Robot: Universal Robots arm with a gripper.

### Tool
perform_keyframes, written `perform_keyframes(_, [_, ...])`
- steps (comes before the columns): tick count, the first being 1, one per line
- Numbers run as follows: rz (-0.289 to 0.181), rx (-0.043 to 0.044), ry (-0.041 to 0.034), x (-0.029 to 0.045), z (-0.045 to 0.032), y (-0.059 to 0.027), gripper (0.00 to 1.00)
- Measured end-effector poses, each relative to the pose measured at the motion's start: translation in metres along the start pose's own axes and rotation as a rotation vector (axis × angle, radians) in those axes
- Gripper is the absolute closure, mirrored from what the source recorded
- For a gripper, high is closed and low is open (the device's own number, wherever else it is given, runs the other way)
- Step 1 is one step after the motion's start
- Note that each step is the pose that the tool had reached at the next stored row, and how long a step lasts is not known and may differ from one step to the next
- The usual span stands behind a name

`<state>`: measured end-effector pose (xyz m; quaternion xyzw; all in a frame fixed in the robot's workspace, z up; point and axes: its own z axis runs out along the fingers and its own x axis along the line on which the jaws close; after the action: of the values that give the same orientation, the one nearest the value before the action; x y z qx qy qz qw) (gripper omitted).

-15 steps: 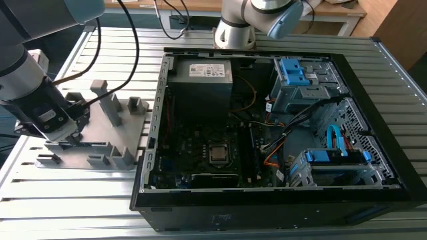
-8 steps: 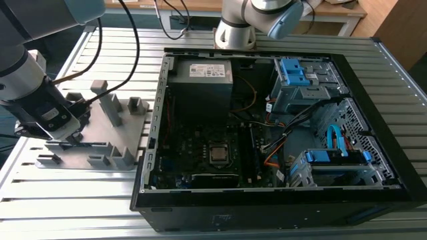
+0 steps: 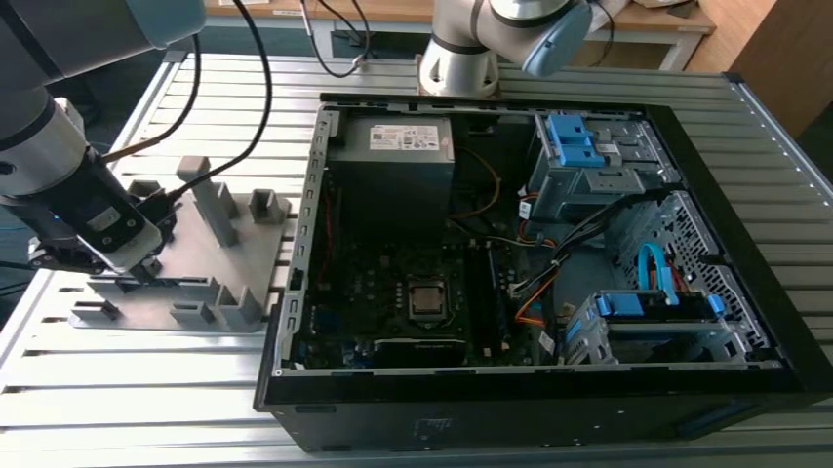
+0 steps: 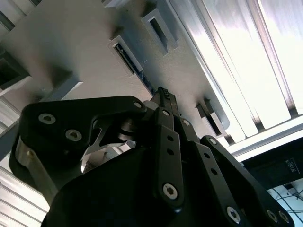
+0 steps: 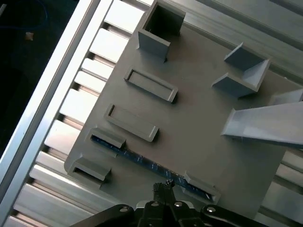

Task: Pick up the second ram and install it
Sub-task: 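Pick up the second ram and move it above second insertion slot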

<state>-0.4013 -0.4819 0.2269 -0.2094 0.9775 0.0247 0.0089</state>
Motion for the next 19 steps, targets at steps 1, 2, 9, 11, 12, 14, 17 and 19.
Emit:
perform_keyframes(1, [-0.008,-0.0002,0.0004,0.0000,0.0000,0.0000,0.90])
perform_keyframes(2, [-0.016,-0.0004,0.0007,0.0000,0.0000,0.0000,0.90])
perform_keyframes(9, [-0.071,-0.0020,0.0031,0.0000,0.0000,0.0000,0.90])
perform_keyframes(11, [-0.089,-0.0025,0.0039,0.0000,0.0000,0.0000,0.90])
perform_keyframes(12, [-0.097,-0.0027,0.0043,0.0000,0.0000,0.0000,0.90])
perform_keyframes(14, [-0.114,-0.0032,0.0050,0.0000,0.0000,0.0000,0.90])
perform_keyframes(17, [-0.140,-0.0039,0.0062,0.0000,0.0000,0.0000,0.90])
perform_keyframes(19, [-0.156,-0.0043,0.0069,0.0000,0.0000,0.0000,0.90])
